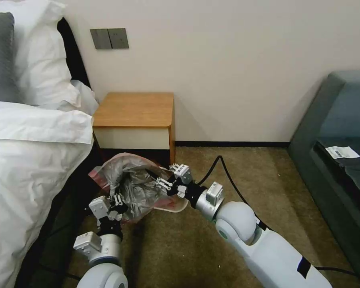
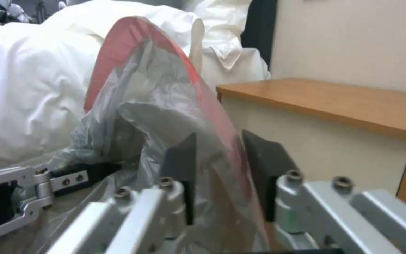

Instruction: Pick up the garbage bag from the table and place it over the trash can.

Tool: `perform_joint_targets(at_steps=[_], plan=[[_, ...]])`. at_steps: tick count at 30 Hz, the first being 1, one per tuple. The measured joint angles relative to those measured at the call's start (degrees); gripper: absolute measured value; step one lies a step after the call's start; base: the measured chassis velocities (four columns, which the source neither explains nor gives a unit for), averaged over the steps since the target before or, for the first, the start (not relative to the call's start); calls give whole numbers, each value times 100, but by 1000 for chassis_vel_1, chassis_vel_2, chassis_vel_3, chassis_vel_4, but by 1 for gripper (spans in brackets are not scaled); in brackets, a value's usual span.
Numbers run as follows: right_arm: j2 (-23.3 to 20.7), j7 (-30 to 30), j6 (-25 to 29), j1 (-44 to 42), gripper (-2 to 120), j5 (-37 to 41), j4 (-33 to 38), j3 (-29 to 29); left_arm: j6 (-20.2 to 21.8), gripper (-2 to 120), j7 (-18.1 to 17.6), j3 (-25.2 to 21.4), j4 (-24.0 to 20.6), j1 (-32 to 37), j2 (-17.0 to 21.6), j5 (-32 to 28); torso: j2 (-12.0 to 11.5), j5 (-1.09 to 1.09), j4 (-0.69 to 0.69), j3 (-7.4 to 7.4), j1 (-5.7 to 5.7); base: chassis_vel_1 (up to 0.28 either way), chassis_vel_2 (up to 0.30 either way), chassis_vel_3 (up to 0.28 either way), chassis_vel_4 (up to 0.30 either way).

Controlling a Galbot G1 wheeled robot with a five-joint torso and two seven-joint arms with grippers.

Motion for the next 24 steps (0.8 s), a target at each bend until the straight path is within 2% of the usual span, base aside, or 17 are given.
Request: perform_joint_targets(at_steps=[1, 2, 5, 7, 18, 24], plan=[[2, 0, 5, -6, 18, -10, 0, 0, 0, 9, 0, -3, -8, 2, 2, 0, 0, 0, 0, 0, 0, 0, 0, 0, 0], [2, 0, 5, -6, 18, -10, 0, 0, 0, 9, 0, -3, -8, 2, 2, 0, 0, 0, 0, 0, 0, 0, 0, 0, 0], [-10, -1, 22, -14, 5, -30, 11, 23, 1, 9, 0, -9, -12, 2, 4, 0, 0, 0, 0, 0, 0, 0, 0, 0, 0], [-19, -2, 25, -16, 0, -31, 28, 38, 1, 9, 0, -9, -16, 4, 5, 0, 0, 0, 0, 0, 0, 0, 0, 0, 0], [-89, -4, 53, 12, 0, -15, 31, 242, -27, 9, 4, 42, -98, 98, 12, 90, 0, 0, 0, 0, 0, 0, 0, 0, 0], [-353, 24, 4, 337, 0, 193, -2, 301, -175, 9, 61, 107, -218, 286, 106, 326, 0, 0, 0, 0, 0, 0, 0, 0, 0]])
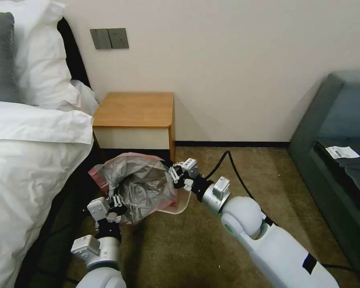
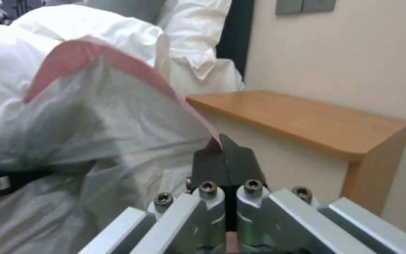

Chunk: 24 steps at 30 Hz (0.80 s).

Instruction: Pick up the garbage bag from the table and place it over the trash can.

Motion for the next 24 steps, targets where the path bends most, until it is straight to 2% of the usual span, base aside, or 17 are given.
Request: perform_joint_targets(at_steps=[5, 13, 17, 19, 24], plan=[[-237, 35, -48, 290, 0, 175, -119, -17, -67, 9, 17, 31, -112, 87, 18, 99, 0, 0, 0, 0, 0, 0, 0, 0, 0], [-601, 61, -71, 671, 0, 331, -474, -109, -107, 9, 41, 60, -584, 228, 42, 123, 0, 0, 1, 0, 0, 0, 0, 0, 0], [-804, 47, -47, 658, 0, 340, -560, -76, -75, 9, 22, 6, -805, 193, 45, -133, 0, 1, 0, 0, 0, 0, 0, 0, 0], [-904, 36, -23, 561, 0, 340, -559, -13, 53, 9, -49, -44, -916, 110, 31, -502, 0, 0, 0, 0, 0, 0, 0, 0, 0], [-976, 27, 21, 429, 0, 323, -515, 83, 209, 9, -151, -106, -983, 1, -4, -900, 0, 0, 0, 0, 0, 0, 0, 0, 0]])
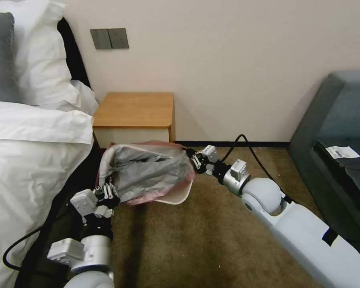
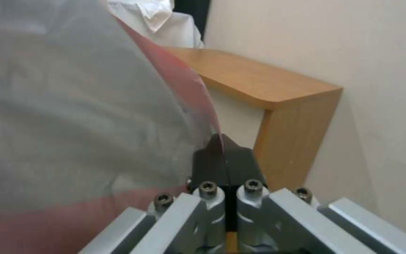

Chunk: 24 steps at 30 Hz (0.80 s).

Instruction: Pick up the garbage bag from the table and place it over the trash can.

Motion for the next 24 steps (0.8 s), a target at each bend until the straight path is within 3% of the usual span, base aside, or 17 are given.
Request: perform_joint_targets(at_steps=[7, 14, 24], plan=[[139, -12, 30, -314, 0, -118, 240, 315, 240, 9, -303, -27, -41, -290, -151, -726, 0, -1, 0, 0, 0, 0, 0, 0, 0], [695, 65, 142, -646, 0, -514, 346, 454, 412, 9, -651, -64, -70, -699, -489, -1466, 0, 0, 0, 0, 0, 0, 0, 0, 0], [986, 225, 503, -882, 0, -1257, 159, 645, 439, 9, -935, -164, 110, -922, -381, -2011, 0, -1, 0, 0, 0, 0, 0, 0, 0]])
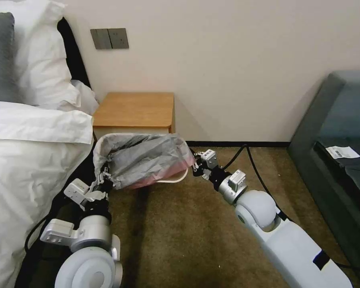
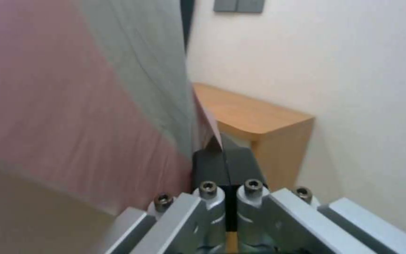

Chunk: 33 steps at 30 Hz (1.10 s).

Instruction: Pick up the garbage bag from the table and place it over the trash can.

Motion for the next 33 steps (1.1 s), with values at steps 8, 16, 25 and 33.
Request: perform_joint_targets(at_steps=[8, 16, 25, 33], plan=[[122, 448, 252, -227, 11, -756, 0, 146, 41, 9, -12, 27, 117, -8, -20, 107, 0, 1, 1, 0, 0, 0, 0, 0, 0], [94, 242, 262, -693, 40, -635, 358, 681, 30, 9, -13, -33, 258, -93, 33, 176, 0, 1, 1, 0, 0, 0, 0, 0, 0], [408, 330, -200, -1600, 73, 1217, 943, 1412, 0, 9, -18, -50, 398, -153, -4, 192, 0, 0, 0, 0, 0, 0, 0, 0, 0], [975, 1095, -979, -2191, 99, 4588, 1766, 1339, -17, 9, -18, -15, 381, -132, -30, 170, 0, -1, 0, 0, 0, 0, 0, 0, 0]])
